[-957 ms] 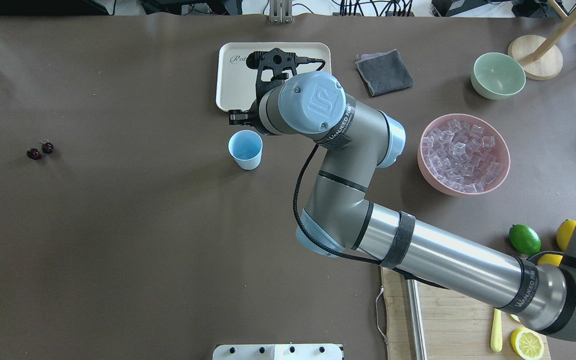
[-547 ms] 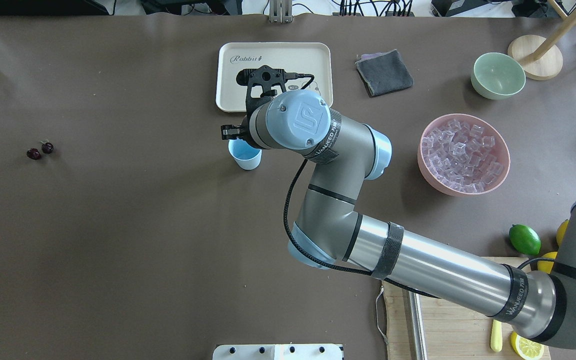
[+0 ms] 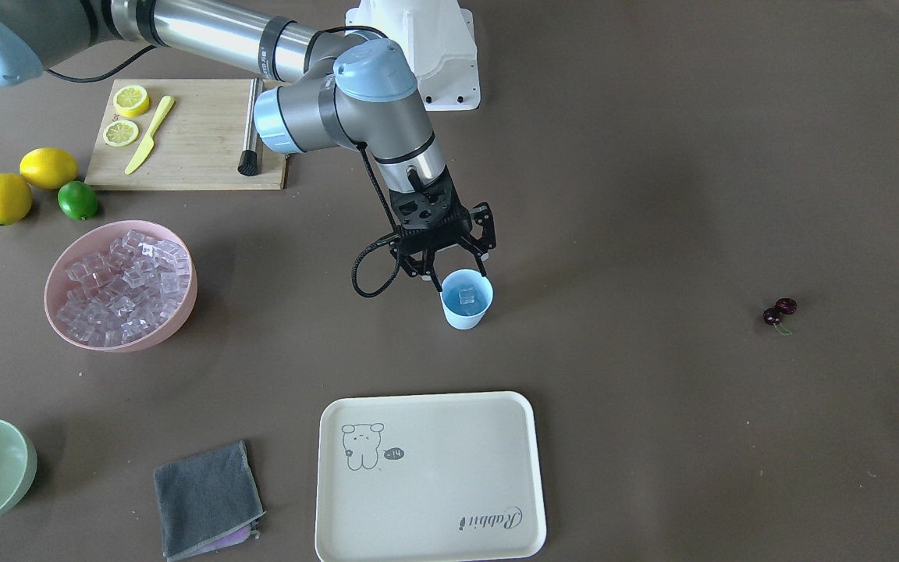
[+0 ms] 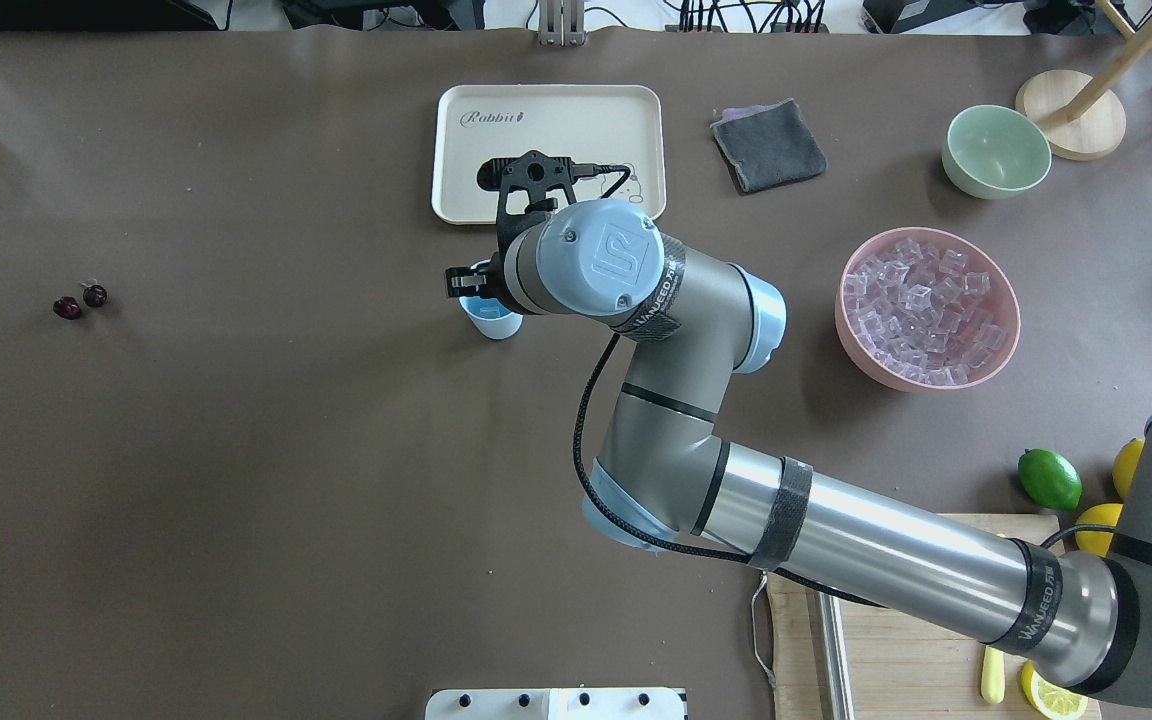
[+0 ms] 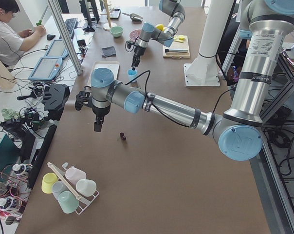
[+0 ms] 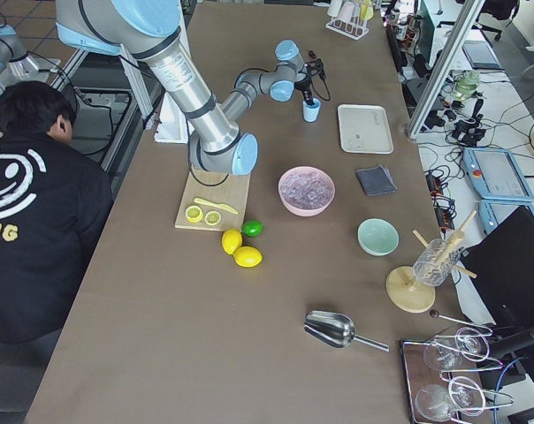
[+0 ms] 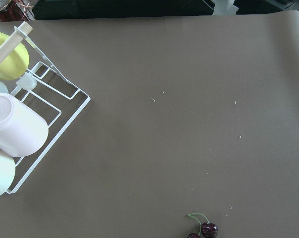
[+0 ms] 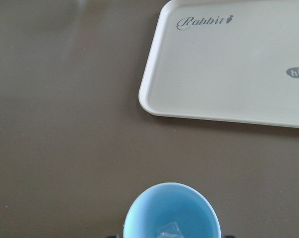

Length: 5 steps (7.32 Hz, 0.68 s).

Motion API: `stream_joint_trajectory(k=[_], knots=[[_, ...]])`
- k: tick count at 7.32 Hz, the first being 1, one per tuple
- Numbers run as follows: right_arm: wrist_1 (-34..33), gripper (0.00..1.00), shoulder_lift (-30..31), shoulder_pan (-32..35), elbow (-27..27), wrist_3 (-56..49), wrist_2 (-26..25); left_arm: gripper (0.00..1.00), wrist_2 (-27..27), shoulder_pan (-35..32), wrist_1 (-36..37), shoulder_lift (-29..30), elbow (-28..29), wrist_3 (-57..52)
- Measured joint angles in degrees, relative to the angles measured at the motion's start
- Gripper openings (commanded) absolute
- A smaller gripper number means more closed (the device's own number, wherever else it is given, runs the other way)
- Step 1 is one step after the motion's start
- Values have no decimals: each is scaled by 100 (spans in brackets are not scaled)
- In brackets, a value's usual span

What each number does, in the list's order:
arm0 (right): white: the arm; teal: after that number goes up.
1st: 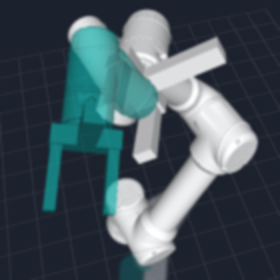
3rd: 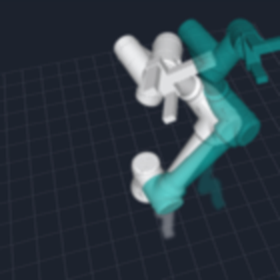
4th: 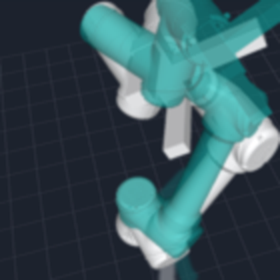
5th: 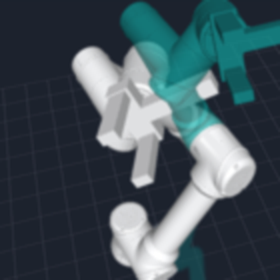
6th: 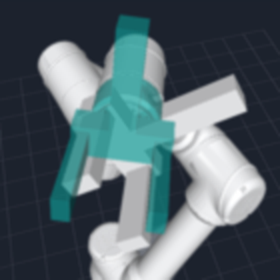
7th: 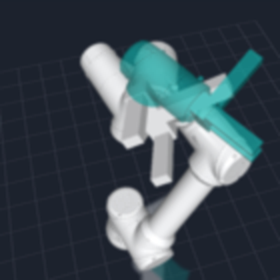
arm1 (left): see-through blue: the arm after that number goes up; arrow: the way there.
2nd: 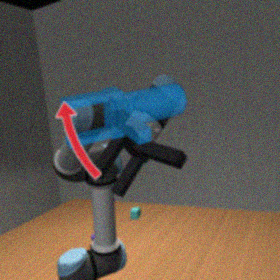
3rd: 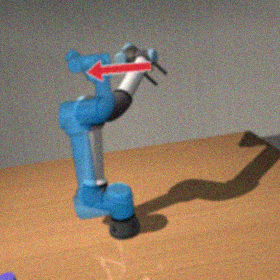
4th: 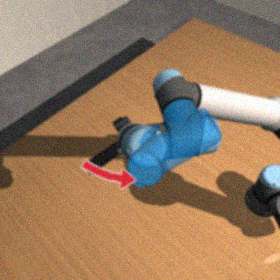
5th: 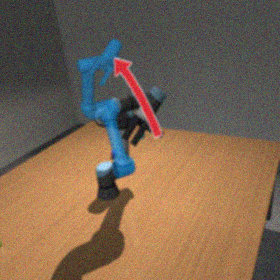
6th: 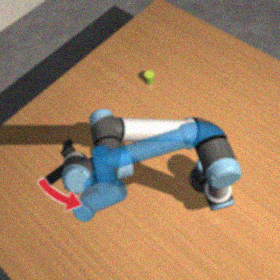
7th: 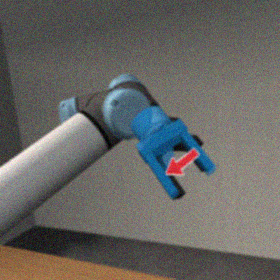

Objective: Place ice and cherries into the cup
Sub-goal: 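Open the right gripper above the blue cup to release the cube, then return the right gripper to the pink ice bowl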

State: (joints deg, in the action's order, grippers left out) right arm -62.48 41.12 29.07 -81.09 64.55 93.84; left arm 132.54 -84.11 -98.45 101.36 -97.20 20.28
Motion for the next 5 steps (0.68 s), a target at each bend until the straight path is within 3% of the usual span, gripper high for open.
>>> stream_joint_trajectory(k=[3,5], knots=[[-55,100,444,575,-491,-172,568,98,0,0,-90,10,-33,18],[-165,100,1080,1503,-878,-822,1562,98,0,0,-95,4,-121,25]])
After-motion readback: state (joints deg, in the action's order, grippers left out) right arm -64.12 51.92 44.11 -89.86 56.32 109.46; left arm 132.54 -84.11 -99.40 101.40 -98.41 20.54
